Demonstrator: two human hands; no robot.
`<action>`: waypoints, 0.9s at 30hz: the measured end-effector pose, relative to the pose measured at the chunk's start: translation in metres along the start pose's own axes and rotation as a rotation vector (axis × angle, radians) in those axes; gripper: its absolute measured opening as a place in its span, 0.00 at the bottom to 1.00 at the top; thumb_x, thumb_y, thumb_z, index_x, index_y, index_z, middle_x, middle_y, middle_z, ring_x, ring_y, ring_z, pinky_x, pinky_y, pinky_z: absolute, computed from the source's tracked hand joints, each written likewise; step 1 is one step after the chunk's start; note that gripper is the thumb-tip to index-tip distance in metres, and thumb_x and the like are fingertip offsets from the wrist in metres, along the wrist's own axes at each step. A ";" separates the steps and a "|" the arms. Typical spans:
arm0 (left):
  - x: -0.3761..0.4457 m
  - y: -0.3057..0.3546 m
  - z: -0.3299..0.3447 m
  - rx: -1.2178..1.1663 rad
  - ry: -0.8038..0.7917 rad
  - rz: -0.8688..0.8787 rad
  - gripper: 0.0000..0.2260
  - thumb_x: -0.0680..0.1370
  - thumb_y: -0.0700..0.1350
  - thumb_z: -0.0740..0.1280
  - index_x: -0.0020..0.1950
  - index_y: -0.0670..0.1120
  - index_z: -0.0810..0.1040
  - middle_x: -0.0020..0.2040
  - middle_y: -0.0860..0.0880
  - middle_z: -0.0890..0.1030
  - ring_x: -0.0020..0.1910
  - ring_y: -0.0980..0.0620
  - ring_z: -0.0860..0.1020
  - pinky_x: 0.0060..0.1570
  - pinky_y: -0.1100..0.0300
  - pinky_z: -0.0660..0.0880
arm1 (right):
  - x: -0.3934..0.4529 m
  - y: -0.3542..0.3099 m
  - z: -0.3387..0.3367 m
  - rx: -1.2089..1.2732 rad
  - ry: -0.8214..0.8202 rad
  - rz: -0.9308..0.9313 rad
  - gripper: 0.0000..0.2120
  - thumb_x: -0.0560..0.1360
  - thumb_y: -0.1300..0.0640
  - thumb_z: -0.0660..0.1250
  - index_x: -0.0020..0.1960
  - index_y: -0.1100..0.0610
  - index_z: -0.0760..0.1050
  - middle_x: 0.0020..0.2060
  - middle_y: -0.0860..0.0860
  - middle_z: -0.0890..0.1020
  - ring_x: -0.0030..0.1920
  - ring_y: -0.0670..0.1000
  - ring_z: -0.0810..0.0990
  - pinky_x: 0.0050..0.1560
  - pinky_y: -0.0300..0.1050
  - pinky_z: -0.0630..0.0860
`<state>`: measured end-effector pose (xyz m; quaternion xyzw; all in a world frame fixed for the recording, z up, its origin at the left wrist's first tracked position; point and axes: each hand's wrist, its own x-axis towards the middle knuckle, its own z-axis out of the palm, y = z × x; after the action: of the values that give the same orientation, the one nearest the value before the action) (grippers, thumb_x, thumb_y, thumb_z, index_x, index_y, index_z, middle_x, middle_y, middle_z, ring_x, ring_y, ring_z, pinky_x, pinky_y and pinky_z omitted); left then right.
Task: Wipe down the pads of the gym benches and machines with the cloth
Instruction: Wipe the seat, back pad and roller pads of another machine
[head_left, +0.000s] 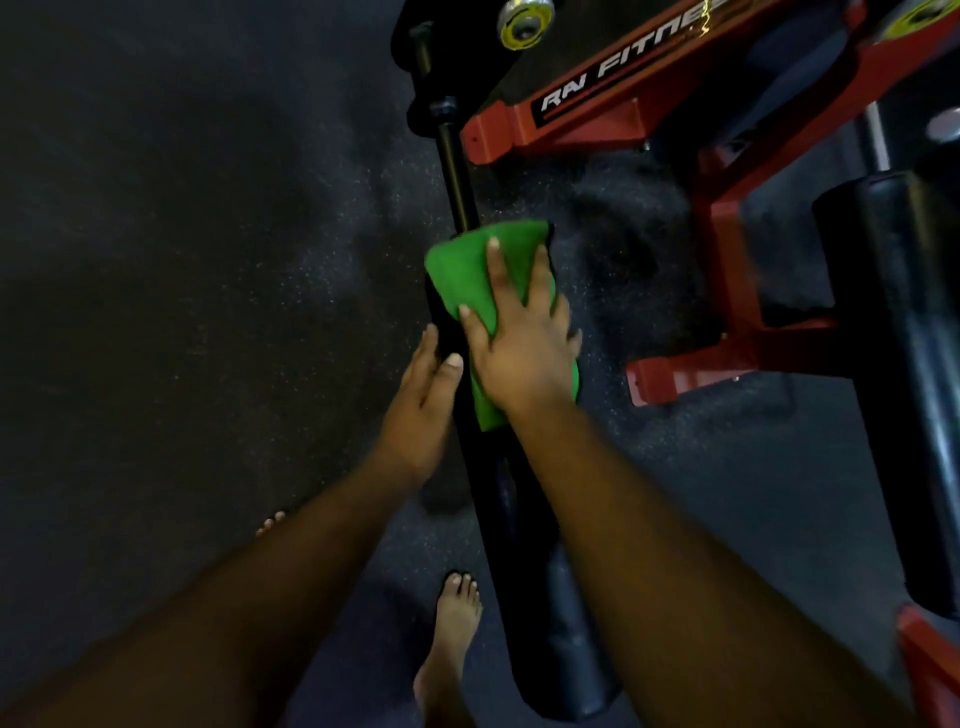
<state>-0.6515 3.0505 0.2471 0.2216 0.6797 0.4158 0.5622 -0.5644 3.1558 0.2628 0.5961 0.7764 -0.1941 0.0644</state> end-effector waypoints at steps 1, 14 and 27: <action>0.006 0.006 -0.003 -0.018 0.006 0.002 0.25 0.86 0.50 0.57 0.82 0.50 0.55 0.82 0.51 0.57 0.79 0.58 0.55 0.79 0.58 0.51 | 0.014 -0.006 -0.004 0.006 -0.006 -0.025 0.33 0.80 0.32 0.54 0.79 0.31 0.42 0.83 0.49 0.45 0.77 0.65 0.58 0.68 0.77 0.63; -0.001 0.001 0.005 -0.046 -0.028 -0.039 0.28 0.84 0.56 0.59 0.82 0.55 0.55 0.82 0.52 0.57 0.78 0.60 0.56 0.78 0.58 0.54 | -0.032 0.020 0.007 -0.016 0.037 0.006 0.37 0.78 0.28 0.51 0.80 0.34 0.36 0.82 0.53 0.45 0.76 0.66 0.60 0.65 0.72 0.69; -0.059 -0.019 0.031 -0.078 -0.005 -0.091 0.31 0.83 0.59 0.59 0.83 0.51 0.56 0.82 0.49 0.58 0.78 0.58 0.58 0.75 0.62 0.55 | -0.149 0.080 0.022 -0.096 -0.051 -0.020 0.37 0.78 0.30 0.53 0.79 0.33 0.37 0.82 0.54 0.47 0.75 0.65 0.61 0.62 0.72 0.70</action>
<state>-0.6033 3.0046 0.2652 0.1696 0.6711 0.4154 0.5902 -0.4497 3.0303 0.2745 0.5795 0.7889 -0.1722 0.1107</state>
